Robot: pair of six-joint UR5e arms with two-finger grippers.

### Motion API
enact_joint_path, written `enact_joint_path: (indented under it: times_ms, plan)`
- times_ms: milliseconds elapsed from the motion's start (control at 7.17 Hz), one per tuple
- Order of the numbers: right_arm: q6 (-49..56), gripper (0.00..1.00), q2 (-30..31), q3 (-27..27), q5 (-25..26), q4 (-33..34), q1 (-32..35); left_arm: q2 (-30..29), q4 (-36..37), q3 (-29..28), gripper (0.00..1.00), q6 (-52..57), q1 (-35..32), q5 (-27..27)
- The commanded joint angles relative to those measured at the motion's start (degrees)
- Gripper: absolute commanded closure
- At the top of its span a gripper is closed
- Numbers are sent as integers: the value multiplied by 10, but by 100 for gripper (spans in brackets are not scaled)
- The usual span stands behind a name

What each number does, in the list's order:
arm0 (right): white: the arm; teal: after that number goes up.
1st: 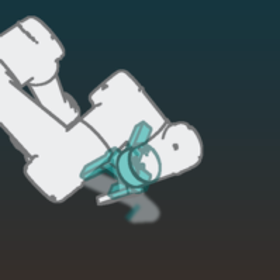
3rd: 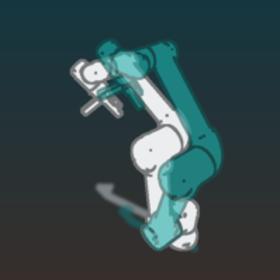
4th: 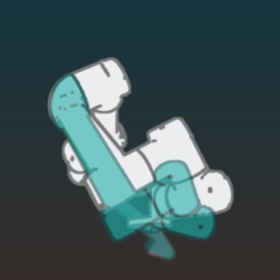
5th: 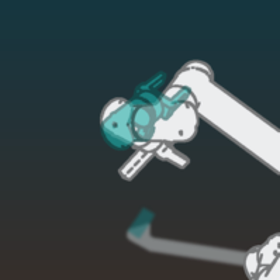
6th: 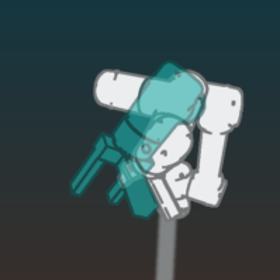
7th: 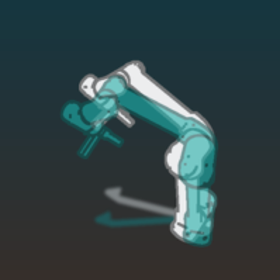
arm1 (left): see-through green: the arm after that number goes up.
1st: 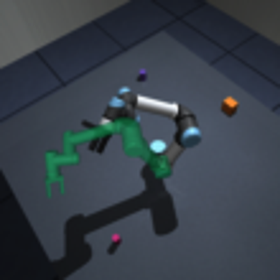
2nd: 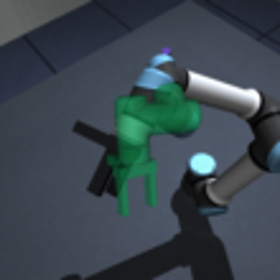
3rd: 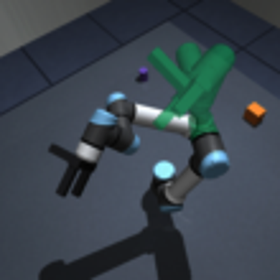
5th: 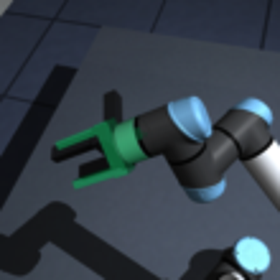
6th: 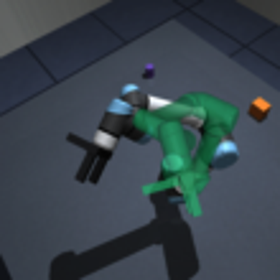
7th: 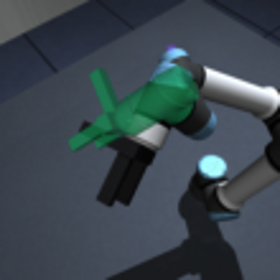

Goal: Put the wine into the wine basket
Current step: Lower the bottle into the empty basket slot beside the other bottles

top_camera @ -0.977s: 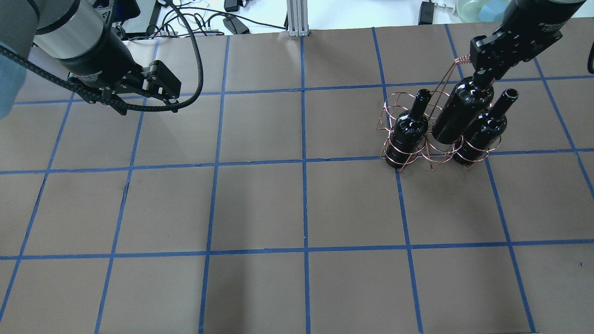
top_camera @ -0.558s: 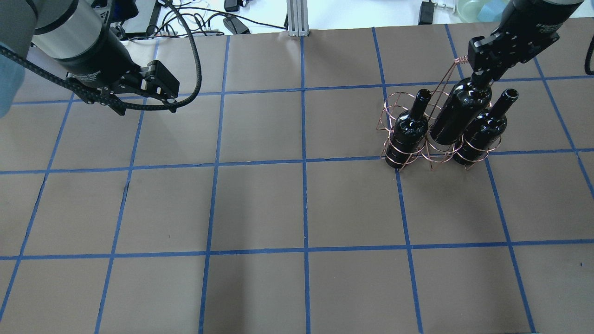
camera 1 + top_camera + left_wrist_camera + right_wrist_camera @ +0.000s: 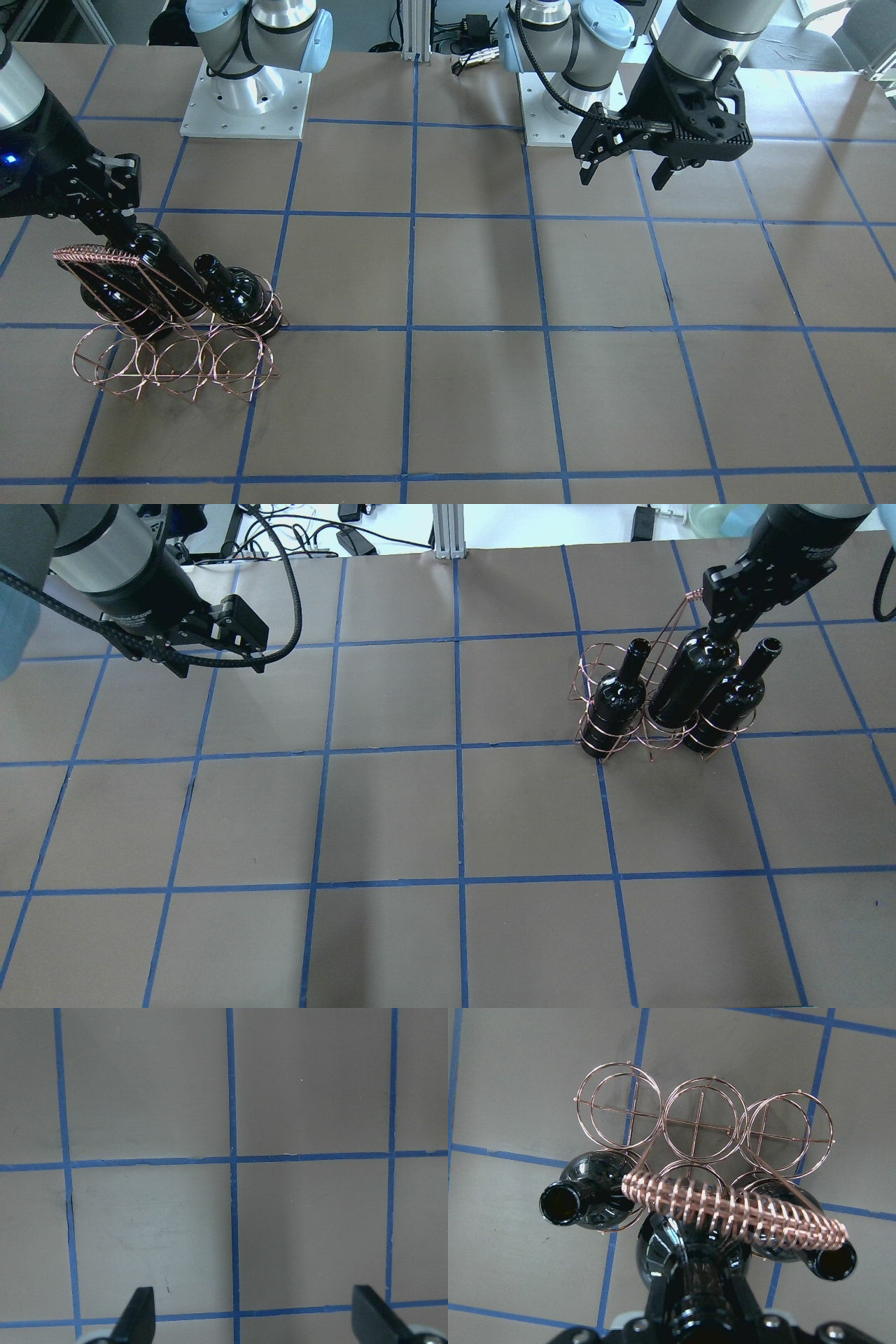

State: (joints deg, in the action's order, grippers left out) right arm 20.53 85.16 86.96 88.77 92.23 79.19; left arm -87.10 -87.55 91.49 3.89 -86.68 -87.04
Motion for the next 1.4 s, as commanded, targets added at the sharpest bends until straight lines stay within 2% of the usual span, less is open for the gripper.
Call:
enact_joint_path:
  times_ms: [0, 977, 1256]
  plan:
    - [-1, 100, -6, 21, -1, 18, 0, 1, -2, 0, 0, 1, 1, -2]
    - [-20, 100, -39, 41, 2, 51, 1, 1, -1, 0, 0, 3, 1, -1]
    - [-41, 96, -41, 44, 1, 45, 1, 1, -1, 0, 0, 3, 1, -1]
